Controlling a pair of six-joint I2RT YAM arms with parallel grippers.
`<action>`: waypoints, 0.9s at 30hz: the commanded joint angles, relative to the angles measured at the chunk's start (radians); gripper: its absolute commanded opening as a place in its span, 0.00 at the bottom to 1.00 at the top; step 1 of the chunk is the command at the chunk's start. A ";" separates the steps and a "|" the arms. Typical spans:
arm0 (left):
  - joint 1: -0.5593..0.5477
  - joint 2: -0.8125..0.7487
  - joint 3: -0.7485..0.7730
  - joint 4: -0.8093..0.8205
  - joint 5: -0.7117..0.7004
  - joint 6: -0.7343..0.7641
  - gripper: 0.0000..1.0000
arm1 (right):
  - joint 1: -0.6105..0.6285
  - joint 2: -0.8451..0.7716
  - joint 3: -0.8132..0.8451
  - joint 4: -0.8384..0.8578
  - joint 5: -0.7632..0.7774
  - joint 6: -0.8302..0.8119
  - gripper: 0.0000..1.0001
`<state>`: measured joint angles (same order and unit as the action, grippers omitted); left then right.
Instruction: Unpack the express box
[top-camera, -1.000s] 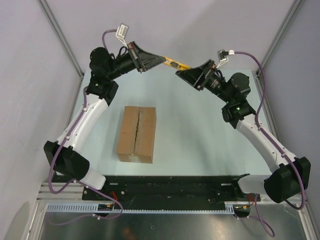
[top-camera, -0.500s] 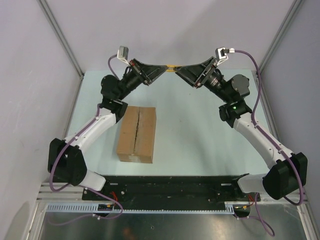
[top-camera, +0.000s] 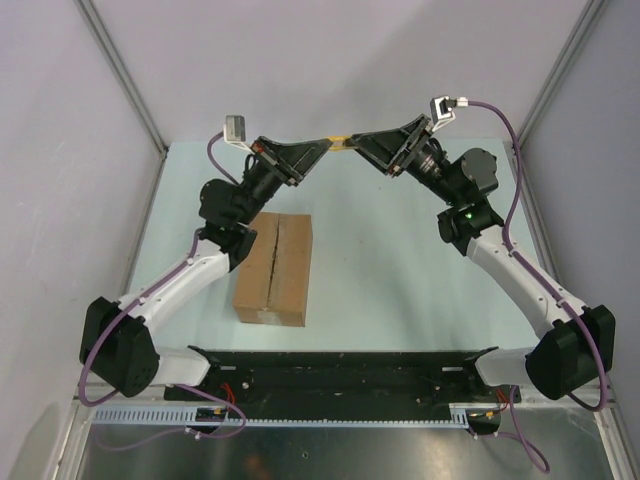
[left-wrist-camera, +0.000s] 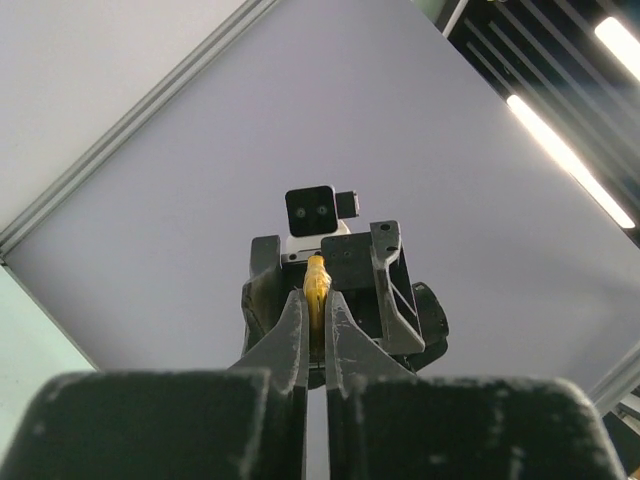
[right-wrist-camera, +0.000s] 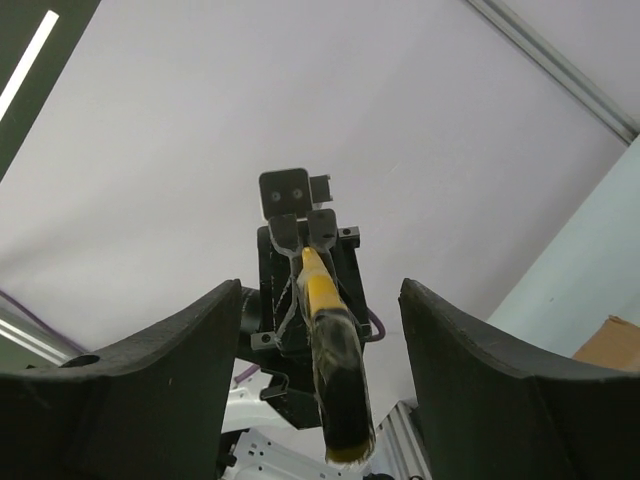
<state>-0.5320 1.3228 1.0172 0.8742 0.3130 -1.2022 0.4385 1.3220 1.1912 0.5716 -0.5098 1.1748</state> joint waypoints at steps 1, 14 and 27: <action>-0.019 -0.005 -0.002 0.046 -0.058 0.030 0.00 | 0.003 -0.026 0.036 -0.019 0.007 -0.026 0.67; -0.060 0.026 -0.035 0.046 -0.103 0.013 0.00 | 0.011 -0.010 0.061 -0.067 0.014 -0.057 0.59; -0.071 0.035 -0.072 0.046 -0.140 -0.013 0.00 | 0.012 -0.009 0.067 -0.113 0.010 -0.081 0.52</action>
<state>-0.5938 1.3529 0.9546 0.8974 0.1932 -1.2057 0.4442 1.3220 1.2087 0.4580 -0.4973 1.1149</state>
